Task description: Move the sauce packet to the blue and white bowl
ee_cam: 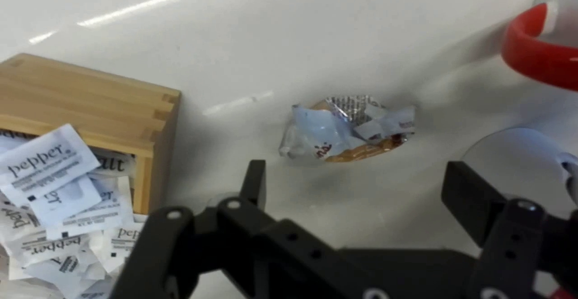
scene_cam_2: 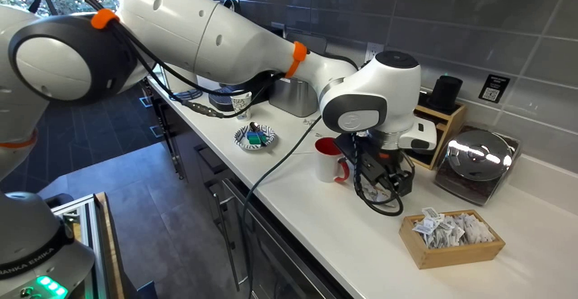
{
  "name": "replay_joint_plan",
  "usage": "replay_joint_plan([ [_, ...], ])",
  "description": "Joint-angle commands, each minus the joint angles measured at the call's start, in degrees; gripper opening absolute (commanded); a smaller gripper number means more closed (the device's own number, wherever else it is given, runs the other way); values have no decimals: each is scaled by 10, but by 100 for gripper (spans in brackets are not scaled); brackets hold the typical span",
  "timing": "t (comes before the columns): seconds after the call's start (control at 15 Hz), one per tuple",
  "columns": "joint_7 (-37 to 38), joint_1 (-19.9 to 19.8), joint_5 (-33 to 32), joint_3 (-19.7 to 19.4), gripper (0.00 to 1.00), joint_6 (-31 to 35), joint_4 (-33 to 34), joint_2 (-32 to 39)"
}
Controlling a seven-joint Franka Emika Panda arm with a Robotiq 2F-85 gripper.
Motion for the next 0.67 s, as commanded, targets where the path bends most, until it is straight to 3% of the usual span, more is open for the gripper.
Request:
replay_joint_plan([
  [0.0, 64, 11, -41, -13, 100, -38, 53, 43],
  [0.07, 75, 13, -49, -14, 98, -46, 58, 49],
  [0.13, 81, 13, -53, -12, 75, -54, 64, 54],
  [0.27, 94, 13, -55, -9, 70, -63, 76, 64],
  [0.6, 115, 16, -60, -8, 31, -92, 103, 77],
])
